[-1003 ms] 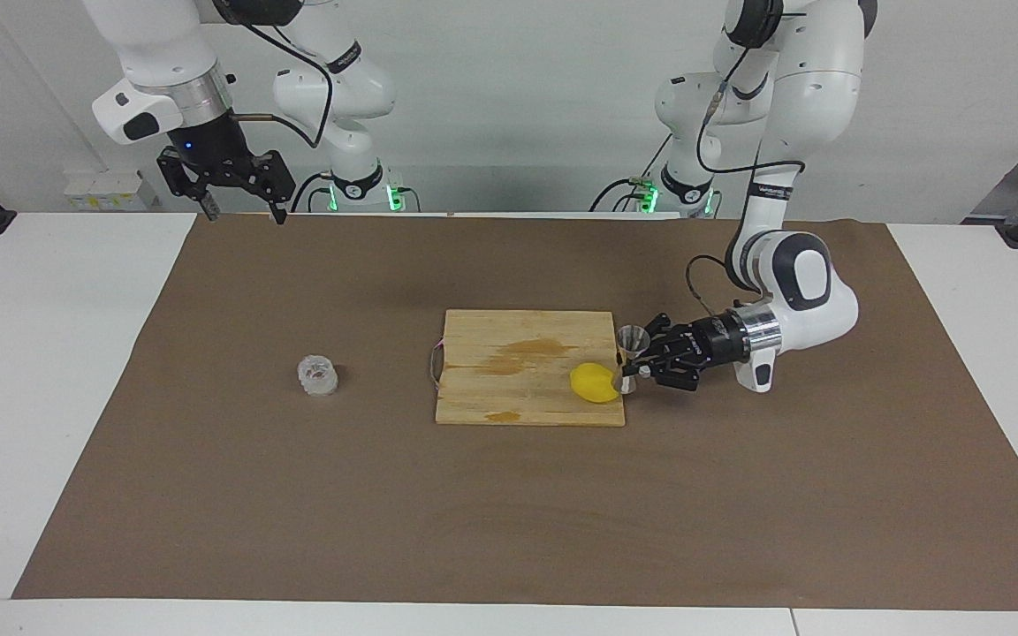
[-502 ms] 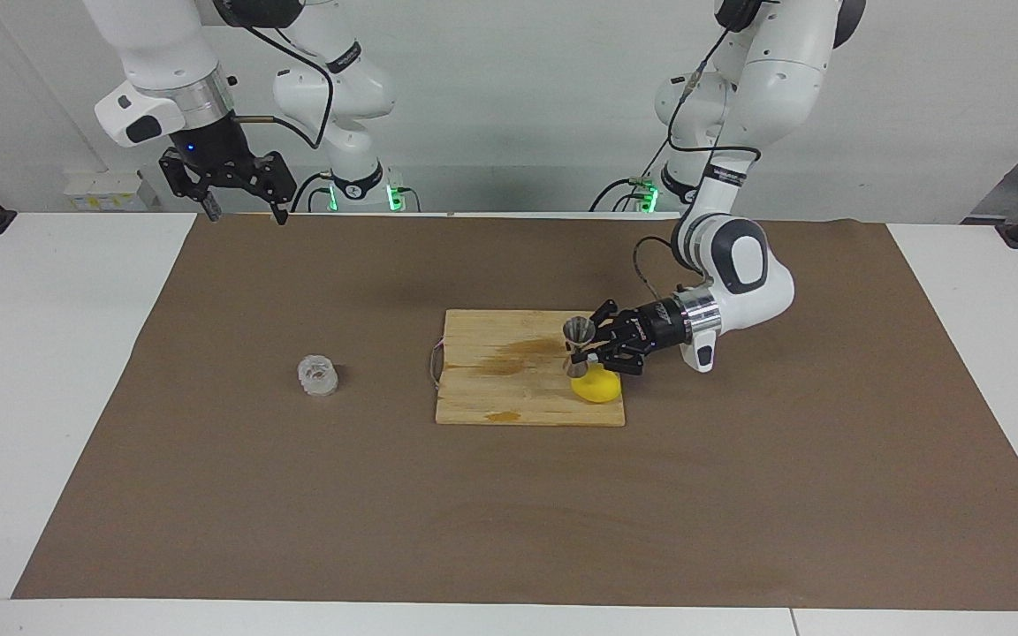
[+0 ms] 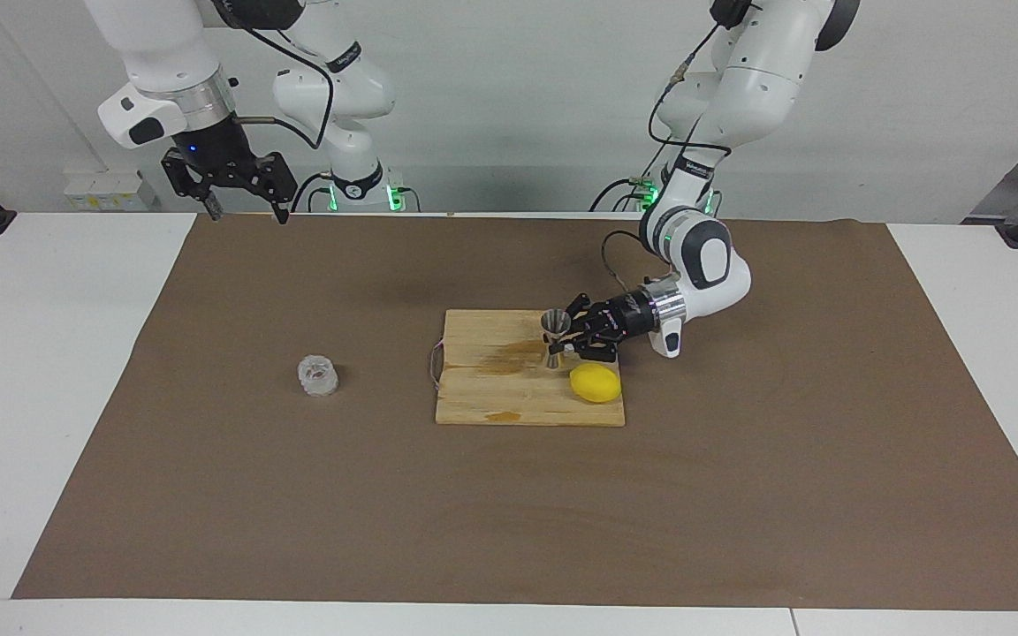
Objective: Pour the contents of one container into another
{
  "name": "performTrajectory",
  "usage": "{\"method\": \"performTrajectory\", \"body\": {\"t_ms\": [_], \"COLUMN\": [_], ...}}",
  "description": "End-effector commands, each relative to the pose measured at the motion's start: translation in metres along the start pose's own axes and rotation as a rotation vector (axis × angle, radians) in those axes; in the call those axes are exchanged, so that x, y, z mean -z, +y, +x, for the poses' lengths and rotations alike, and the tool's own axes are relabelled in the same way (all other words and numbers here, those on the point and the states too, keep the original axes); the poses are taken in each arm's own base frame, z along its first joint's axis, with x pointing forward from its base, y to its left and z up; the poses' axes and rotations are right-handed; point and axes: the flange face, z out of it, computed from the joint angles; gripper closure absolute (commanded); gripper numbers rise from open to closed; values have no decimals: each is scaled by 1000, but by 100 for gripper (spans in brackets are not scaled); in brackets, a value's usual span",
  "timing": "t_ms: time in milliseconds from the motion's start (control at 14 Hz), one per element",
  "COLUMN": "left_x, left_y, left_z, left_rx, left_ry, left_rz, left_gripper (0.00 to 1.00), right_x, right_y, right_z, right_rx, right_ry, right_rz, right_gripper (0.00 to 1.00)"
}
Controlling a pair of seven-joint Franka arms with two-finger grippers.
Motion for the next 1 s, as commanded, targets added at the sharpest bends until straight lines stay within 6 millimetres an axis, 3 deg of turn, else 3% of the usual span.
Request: {"method": "performTrajectory", "body": {"t_ms": [0,932], "left_x": [-2,-17], "left_y": [-14,-41], "left_z": [-1,28], "left_rx": [-25,-91], "left_ry": [-4,-2], "left_rz": [-32,-41], "left_gripper": [91,82], "right_x": [-2,-3], "right_y": [3,3], "right_z": [-7,-8], "right_rx": [-13,-15], "right_ry": [15,12], "right_rz": [18,18], "right_gripper": [0,0]}}
